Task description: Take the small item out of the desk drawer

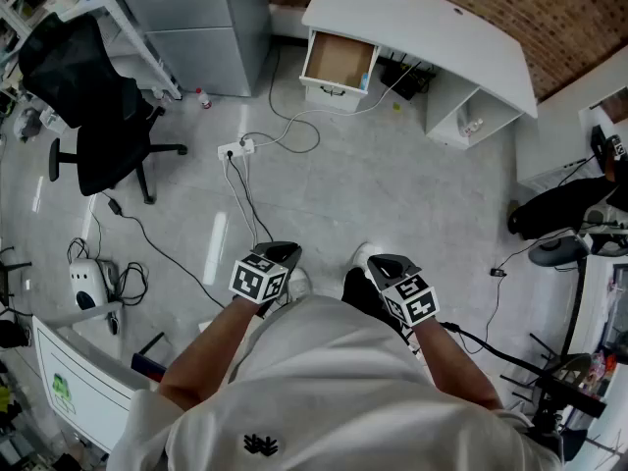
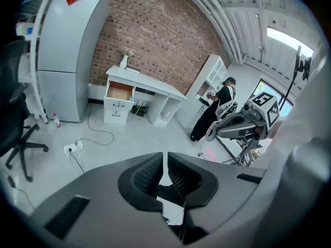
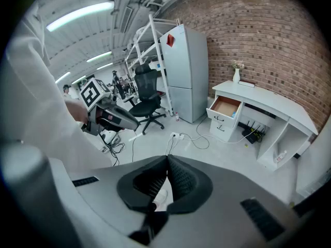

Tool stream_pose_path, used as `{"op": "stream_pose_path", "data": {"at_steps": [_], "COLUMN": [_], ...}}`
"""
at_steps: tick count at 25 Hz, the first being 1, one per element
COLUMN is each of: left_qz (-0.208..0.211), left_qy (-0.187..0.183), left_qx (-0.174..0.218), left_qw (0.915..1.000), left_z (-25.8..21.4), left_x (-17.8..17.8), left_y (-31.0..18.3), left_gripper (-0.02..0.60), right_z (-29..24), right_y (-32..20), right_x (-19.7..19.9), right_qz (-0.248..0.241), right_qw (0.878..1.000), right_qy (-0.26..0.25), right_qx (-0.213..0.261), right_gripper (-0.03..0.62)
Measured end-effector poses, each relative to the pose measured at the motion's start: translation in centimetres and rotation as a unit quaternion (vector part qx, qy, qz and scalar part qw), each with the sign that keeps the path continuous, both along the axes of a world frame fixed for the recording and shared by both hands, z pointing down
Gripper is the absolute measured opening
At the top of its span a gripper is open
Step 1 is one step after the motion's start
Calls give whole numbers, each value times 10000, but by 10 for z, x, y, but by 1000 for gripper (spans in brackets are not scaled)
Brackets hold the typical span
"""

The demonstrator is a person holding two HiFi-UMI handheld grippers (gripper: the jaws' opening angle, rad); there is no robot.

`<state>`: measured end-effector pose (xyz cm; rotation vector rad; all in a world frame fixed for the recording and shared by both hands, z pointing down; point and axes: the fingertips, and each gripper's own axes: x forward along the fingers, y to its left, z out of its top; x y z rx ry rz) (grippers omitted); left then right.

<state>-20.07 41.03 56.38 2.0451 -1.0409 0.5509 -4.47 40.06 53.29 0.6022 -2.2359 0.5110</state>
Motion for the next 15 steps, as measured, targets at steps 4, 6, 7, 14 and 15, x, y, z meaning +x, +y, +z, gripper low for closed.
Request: {"op": "stream_pose_path", "data": {"at_steps": [4, 6, 7, 14, 15], "left_qz": [203, 219, 198, -129, -162], "left_qy": [-13, -50, -74, -347, -408], "left_qx": [86, 63, 43, -42, -21], "left_qw": [9998, 9997, 9998, 9993, 9990], "left_z": [1, 2, 2, -8, -10], "left_x": [24, 34, 39, 81, 88], "left_y": [-27, -41, -49, -122, -136], "left_gripper": [43, 43, 43, 44, 43], "right_z": [-1, 1, 2, -16, -17], "right_y": [-23, -36, -43, -125, -139], "right_x": [16, 26, 31, 72, 80], "right_qz": [178, 182, 153, -133, -144], "right_qw": [9998, 9998, 9998, 9989, 9987], "right_qy": [-62, -89, -110, -457, -497], "right_qx": [40, 8, -18, 4, 29], "right_gripper": [29, 29, 29, 30, 31]}}
